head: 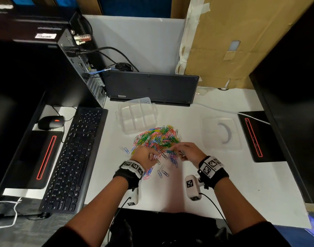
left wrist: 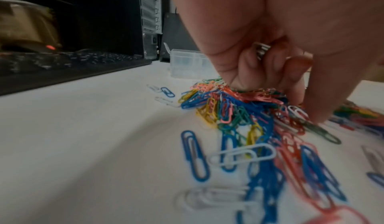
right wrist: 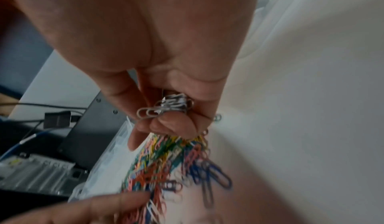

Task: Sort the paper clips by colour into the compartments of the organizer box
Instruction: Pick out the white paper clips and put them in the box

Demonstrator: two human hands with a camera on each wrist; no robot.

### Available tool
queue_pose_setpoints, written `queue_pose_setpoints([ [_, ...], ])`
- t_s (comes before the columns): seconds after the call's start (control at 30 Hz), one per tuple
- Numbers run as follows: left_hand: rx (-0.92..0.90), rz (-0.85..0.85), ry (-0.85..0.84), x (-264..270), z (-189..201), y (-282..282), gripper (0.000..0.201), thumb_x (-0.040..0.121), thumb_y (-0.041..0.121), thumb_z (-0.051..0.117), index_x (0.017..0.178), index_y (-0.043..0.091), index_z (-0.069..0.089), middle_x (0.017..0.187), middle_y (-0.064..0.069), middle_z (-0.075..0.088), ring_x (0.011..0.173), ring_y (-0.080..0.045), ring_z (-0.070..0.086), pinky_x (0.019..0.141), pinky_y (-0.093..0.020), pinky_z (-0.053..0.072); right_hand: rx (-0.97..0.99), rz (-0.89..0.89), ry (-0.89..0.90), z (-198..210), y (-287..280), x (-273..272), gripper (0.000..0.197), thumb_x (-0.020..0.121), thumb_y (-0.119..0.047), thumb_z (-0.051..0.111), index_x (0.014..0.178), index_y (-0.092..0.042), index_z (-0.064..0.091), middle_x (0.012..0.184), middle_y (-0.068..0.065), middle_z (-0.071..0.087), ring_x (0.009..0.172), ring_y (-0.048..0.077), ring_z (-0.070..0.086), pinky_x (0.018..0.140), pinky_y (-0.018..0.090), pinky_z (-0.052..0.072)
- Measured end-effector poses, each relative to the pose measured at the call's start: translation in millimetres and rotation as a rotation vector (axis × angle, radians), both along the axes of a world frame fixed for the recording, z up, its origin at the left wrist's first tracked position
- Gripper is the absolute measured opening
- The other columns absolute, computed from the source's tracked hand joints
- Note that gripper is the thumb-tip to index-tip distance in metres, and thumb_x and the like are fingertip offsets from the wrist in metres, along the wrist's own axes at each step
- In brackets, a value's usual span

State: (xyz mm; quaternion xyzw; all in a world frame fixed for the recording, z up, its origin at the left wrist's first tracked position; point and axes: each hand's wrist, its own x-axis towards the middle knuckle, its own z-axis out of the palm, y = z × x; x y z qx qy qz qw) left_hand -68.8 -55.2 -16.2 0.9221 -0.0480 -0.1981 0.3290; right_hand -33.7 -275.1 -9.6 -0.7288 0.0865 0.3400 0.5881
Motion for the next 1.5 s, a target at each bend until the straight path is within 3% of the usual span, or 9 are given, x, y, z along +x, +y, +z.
queue_pose_setpoints([
  [0.17,0.130,-0.108,-0.064,3.2,5.3,-4.4,0.013,0.084,0.017,0.067,0.093,0.019,0.076,0.072,-0.001,0.067,0.072,-0.019,0.061,0.077,-0.021,0.047,-0.256,0.309,-0.280,-6.8,20.2,-18.7,0.011,0.080,-0.023,0.080,0.086,-0.015,0.076,0.058,-0.017,0.053,0.062,0.004,0.052,0.069,0.015,0.042],
  [0.37,0.177,-0.137,-0.075,14.4,7.3,-4.2,0.017,0.075,0.005,0.063,0.061,0.014,0.067,0.060,-0.002,0.058,0.062,-0.020,0.054,0.064,-0.021,0.038,-0.407,0.476,-0.397,-9.0,34.5,-23.2,0.012,0.074,-0.018,0.080,0.086,-0.019,0.076,0.053,-0.014,0.043,0.048,-0.001,0.041,0.051,0.009,0.029],
  [0.57,0.097,-0.163,-0.105,9.8,0.6,-2.3,0.013,0.085,0.024,0.065,0.084,0.021,0.078,0.074,0.004,0.071,0.067,-0.013,0.059,0.068,-0.022,0.046,-0.470,0.517,-0.501,-17.7,29.1,-19.9,0.004,0.077,-0.028,0.077,0.080,-0.026,0.076,0.060,-0.017,0.049,0.058,-0.005,0.048,0.060,0.017,0.036],
  [0.67,0.043,-0.184,-0.131,7.5,-3.7,-7.5,0.021,0.091,0.017,0.055,0.085,0.016,0.075,0.066,-0.005,0.067,0.060,-0.022,0.057,0.062,-0.027,0.045,-0.484,0.568,-0.524,-21.0,28.3,-22.8,0.007,0.078,-0.029,0.076,0.084,-0.025,0.076,0.064,-0.016,0.047,0.061,-0.002,0.045,0.063,0.021,0.035],
  [0.8,-0.035,-0.068,-0.138,6.3,-7.2,-9.1,0.030,0.095,0.008,0.048,0.117,0.016,0.067,0.073,-0.007,0.071,0.065,-0.023,0.064,0.069,-0.030,0.052,-0.522,0.588,-0.512,-19.5,27.5,-21.2,0.005,0.082,-0.025,0.071,0.082,-0.021,0.074,0.070,-0.013,0.055,0.067,0.006,0.051,0.066,0.021,0.039],
  [0.93,-0.080,0.032,-0.100,3.2,-11.5,-2.6,0.041,0.096,0.005,0.041,0.133,0.016,0.054,0.069,-0.003,0.068,0.058,-0.010,0.059,0.065,-0.025,0.050,-0.358,0.371,-0.468,-20.9,7.9,-17.6,0.009,0.084,-0.015,0.072,0.076,-0.020,0.072,0.068,-0.013,0.061,0.065,0.002,0.055,0.068,0.019,0.044],
  [1.23,-0.247,0.196,-0.025,-1.0,-3.7,-14.8,0.015,0.087,0.005,0.057,0.084,0.012,0.070,0.058,-0.001,0.057,0.043,-0.004,0.043,0.048,-0.012,0.035,0.518,-0.343,0.332,-10.9,-10.7,-17.4,0.024,0.097,-0.002,0.052,0.117,-0.002,0.065,0.076,0.005,0.060,0.062,0.013,0.054,0.054,0.019,0.047],
  [1.4,-0.196,0.071,-0.031,-9.0,-10.0,-22.2,0.004,0.075,0.018,0.072,0.074,0.022,0.071,0.062,0.001,0.057,0.051,-0.007,0.046,0.053,-0.020,0.040,0.430,-0.258,0.347,-4.9,-4.1,-19.3,0.020,0.097,-0.018,0.058,0.097,0.000,0.069,0.078,0.009,0.066,0.064,0.016,0.062,0.057,0.023,0.054],
  [1.5,-0.084,-0.038,-0.088,-5.9,-10.3,-23.5,0.012,0.076,0.023,0.076,0.087,0.018,0.076,0.075,0.006,0.055,0.064,-0.009,0.049,0.062,-0.021,0.036,0.008,0.047,-0.005,-8.9,-4.3,-22.8,0.013,0.087,-0.021,0.073,0.089,-0.008,0.073,0.065,-0.005,0.063,0.057,0.006,0.056,0.056,0.015,0.044],
])
